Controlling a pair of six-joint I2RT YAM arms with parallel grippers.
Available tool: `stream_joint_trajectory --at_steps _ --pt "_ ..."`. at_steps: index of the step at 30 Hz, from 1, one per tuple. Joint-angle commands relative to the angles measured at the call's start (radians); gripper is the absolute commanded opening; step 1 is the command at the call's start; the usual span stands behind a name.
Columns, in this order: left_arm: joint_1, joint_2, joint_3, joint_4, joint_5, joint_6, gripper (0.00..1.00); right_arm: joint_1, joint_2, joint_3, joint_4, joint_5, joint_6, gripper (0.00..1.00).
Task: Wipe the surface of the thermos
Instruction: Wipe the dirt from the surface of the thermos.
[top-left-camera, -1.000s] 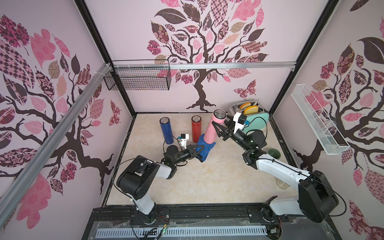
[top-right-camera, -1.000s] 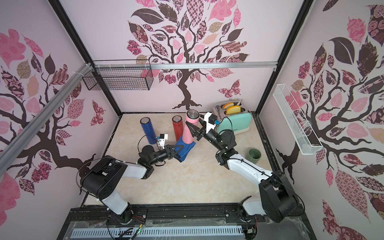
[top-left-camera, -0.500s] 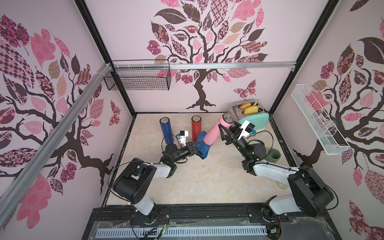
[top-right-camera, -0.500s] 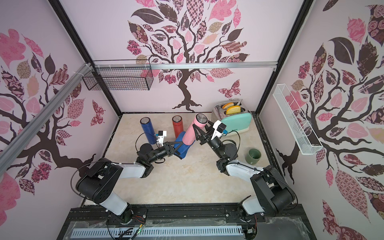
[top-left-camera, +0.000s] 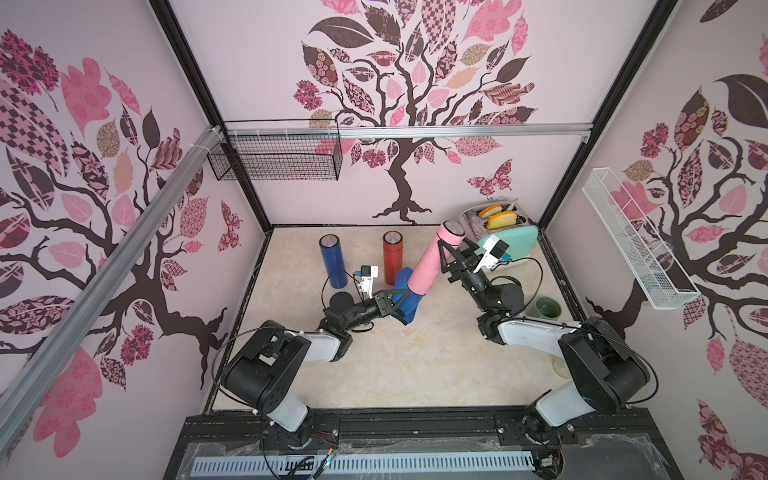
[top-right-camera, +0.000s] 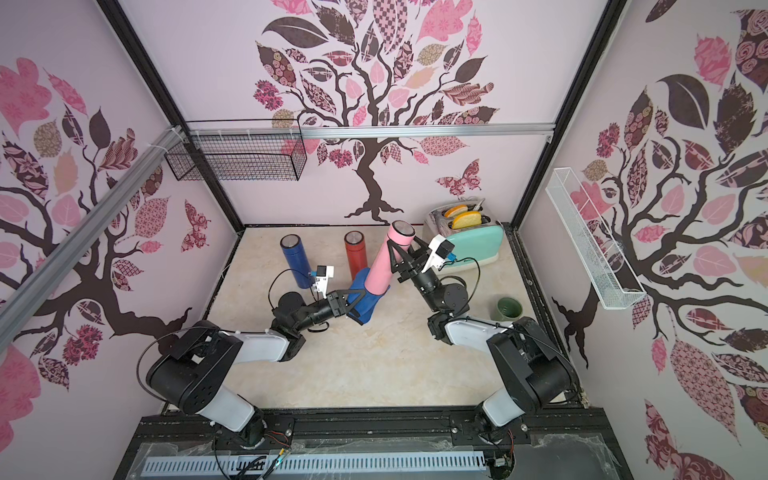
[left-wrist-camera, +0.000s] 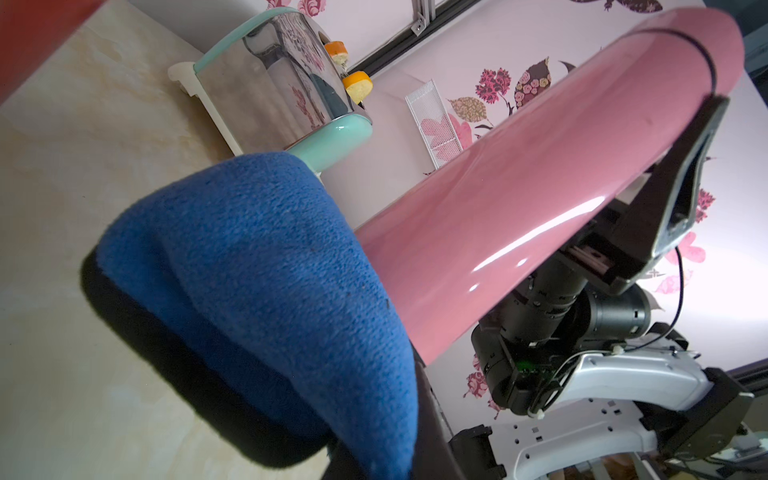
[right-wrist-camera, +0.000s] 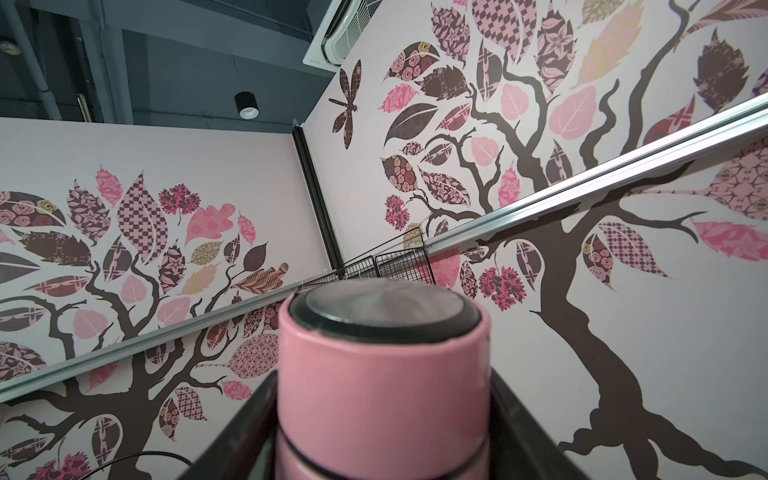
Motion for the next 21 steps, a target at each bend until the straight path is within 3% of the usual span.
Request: stream_joint_trajectory --at_steps 1,10,21 --pt "-0.007 -0.039 -0.017 0.07 -0.016 0.126 0.0 0.004 -0.009 0.048 0.139 0.041 0.056 0.0" --pt "-0.015 -0.021 -0.01 0.07 -0.107 0.135 0.0 0.004 -0.034 -0.001 0.139 0.154 0.122 0.0" --pt "-0.016 -0.099 0.081 0.069 -0.256 0.068 0.0 0.004 -0.063 -0.075 0.139 0.221 0.097 0.0"
